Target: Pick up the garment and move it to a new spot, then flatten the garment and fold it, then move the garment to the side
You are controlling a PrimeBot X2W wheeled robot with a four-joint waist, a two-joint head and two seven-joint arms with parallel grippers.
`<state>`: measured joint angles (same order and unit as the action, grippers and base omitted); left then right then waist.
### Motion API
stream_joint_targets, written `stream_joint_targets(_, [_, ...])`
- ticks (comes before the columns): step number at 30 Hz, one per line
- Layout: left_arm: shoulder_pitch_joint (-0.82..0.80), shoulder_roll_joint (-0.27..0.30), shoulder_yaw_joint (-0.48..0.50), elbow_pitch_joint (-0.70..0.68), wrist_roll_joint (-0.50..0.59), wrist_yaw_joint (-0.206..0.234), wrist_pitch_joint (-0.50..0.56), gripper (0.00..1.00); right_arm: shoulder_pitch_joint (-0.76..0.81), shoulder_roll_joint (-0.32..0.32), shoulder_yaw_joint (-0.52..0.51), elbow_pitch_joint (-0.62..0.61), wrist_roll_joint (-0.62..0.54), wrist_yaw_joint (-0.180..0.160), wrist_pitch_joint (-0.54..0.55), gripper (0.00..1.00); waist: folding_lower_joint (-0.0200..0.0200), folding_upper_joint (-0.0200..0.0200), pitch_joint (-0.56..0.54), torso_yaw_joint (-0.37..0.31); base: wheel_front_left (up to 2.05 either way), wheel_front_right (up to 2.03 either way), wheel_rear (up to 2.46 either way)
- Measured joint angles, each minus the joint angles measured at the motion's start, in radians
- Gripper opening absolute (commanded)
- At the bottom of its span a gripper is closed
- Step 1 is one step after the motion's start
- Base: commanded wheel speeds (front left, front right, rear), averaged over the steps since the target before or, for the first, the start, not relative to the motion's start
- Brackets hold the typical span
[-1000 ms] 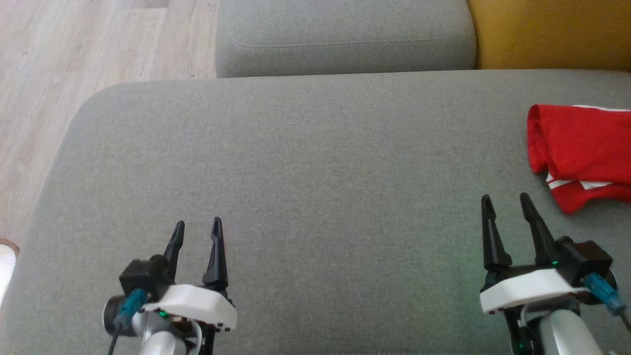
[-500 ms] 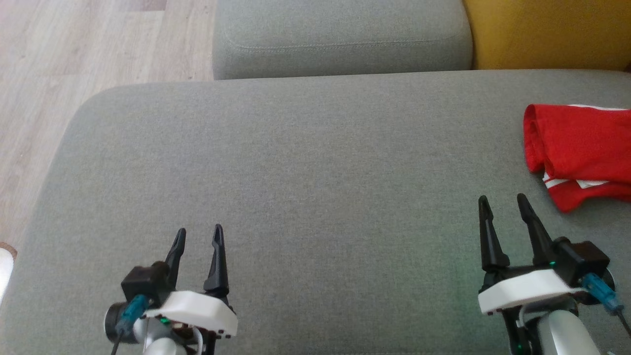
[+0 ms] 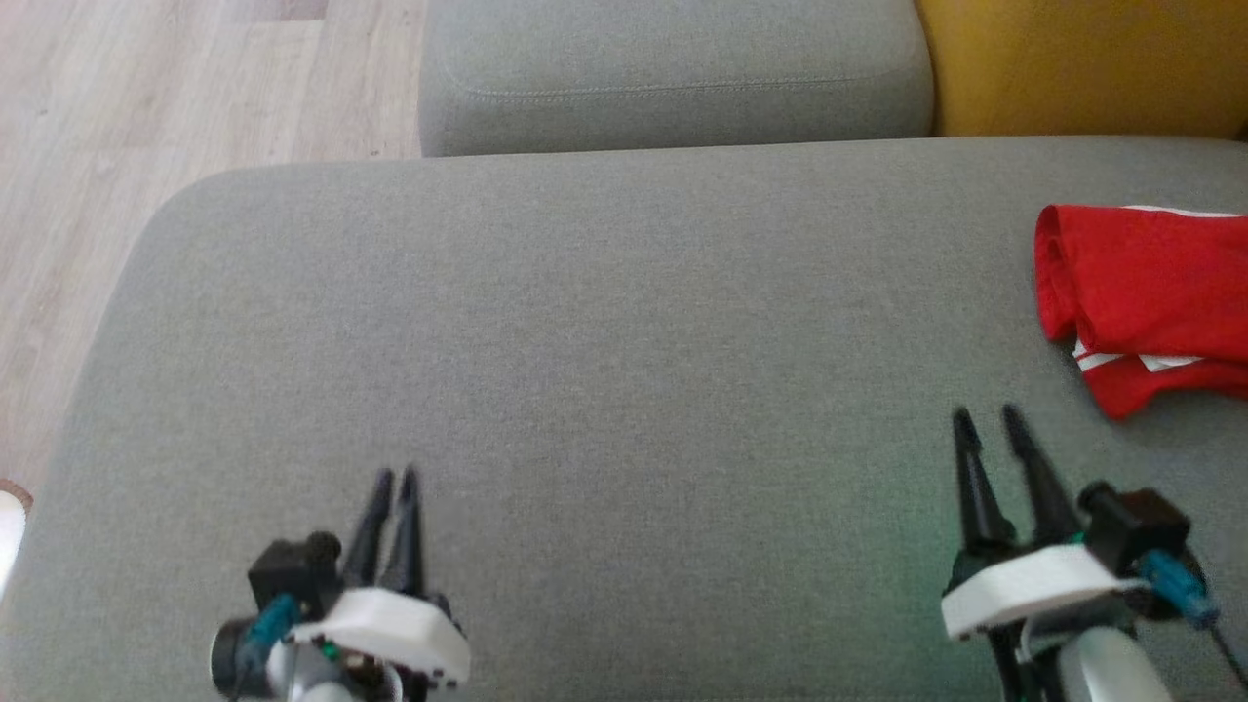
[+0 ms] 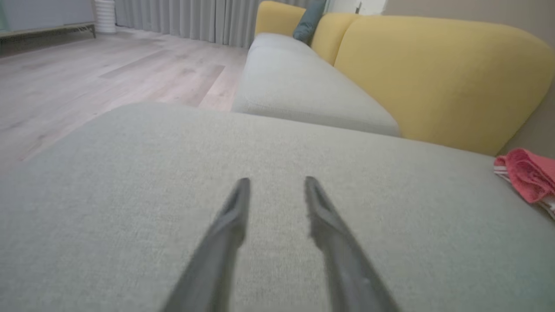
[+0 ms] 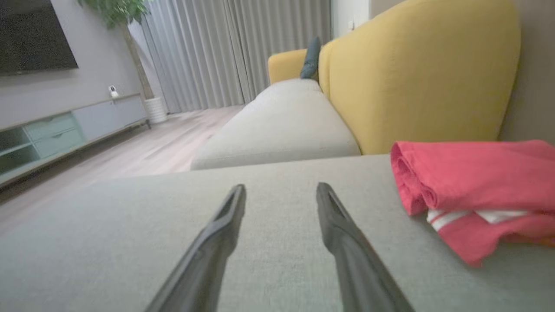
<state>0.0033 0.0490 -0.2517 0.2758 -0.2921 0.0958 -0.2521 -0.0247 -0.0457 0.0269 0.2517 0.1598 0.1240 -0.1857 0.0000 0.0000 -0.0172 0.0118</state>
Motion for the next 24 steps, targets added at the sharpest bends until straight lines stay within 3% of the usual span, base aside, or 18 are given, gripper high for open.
stream_joint_targets(5, [0.056, 0.0, 0.001, 0.056, -0.016, 0.0, 0.009, 0.0, 0.052, 0.001, 0.0, 0.064, 0.015, 0.0, 0.002, 0.0, 0.0, 0.0, 0.0, 0.0, 0.0, 0.0, 0.0])
stream_joint_targets(24, [0.05, 0.002, 0.038, 0.053, -0.223, -0.032, 0.058, 0.0, 0.053, 0.001, -0.014, 0.062, 0.238, 0.0, 0.047, 0.0, 0.0, 0.0, 0.003, -0.002, 0.0, 0.0, 0.0])
